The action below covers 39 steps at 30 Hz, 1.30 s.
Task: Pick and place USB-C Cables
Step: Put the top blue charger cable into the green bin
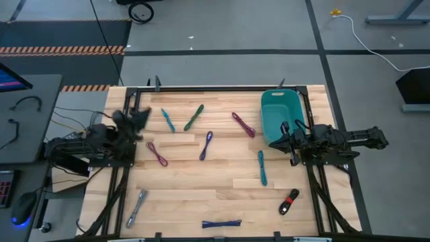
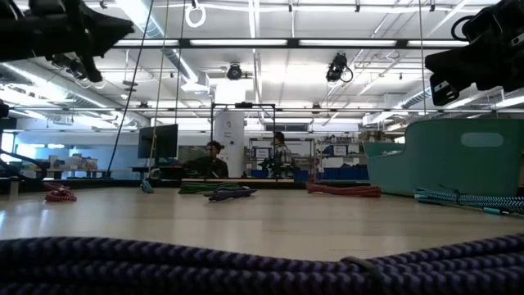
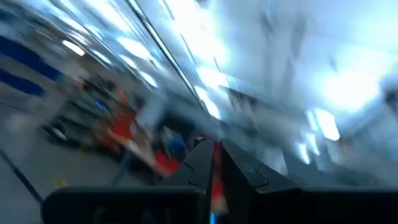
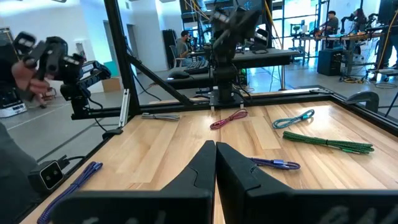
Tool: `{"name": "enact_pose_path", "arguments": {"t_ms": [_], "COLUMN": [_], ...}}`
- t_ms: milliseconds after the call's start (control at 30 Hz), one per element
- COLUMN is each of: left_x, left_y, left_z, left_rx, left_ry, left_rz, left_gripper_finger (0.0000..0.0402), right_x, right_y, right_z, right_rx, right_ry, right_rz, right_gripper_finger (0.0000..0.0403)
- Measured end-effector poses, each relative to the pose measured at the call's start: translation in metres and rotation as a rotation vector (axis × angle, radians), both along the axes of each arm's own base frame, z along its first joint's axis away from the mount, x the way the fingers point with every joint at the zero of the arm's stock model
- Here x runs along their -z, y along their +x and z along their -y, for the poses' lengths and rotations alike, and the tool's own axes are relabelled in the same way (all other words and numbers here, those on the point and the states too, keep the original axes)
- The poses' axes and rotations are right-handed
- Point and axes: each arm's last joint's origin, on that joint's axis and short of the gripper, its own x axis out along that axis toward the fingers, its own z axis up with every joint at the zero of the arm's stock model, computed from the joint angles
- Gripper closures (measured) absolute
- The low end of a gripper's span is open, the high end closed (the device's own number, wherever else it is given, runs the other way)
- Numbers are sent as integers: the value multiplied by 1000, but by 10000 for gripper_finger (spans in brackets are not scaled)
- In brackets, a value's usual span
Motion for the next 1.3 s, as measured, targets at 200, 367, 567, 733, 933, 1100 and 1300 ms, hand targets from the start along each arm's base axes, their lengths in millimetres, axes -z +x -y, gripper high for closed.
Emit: {"name": "enact_pose_path", "arguments": {"t_ms": [200, 367, 567, 733, 933, 1100, 1300], "left_x": [-2, 4, 4, -3, -4, 8, 32], "left_y": [9, 34, 70, 115, 175, 218, 255], "left_z": [-3, -4, -14, -31, -46, -58, -67], "left_rx": [-25, 46, 116, 245, 448, 460, 436], "left_ry": [-149, -223, -289, -317, -200, -348, -555], "left_rz": [-12, -160, -321, -547, -992, -1260, -1489], "left_gripper_finger": [373, 370, 368, 379, 389, 379, 324], "right_x": [0, 0, 0, 0, 0, 0, 0], "right_y": [0, 0, 0, 0, 0, 0, 0], "right_z": [0, 0, 0, 0, 0, 0, 0], "right_rx": [0, 0, 0, 0, 0, 0, 0], "right_ry": [0, 0, 0, 0, 0, 0, 0], "right_rz": [0, 1, 1, 0, 0, 1, 0], "right_gripper_finger": [386, 386, 386, 386, 386, 386, 386]}}
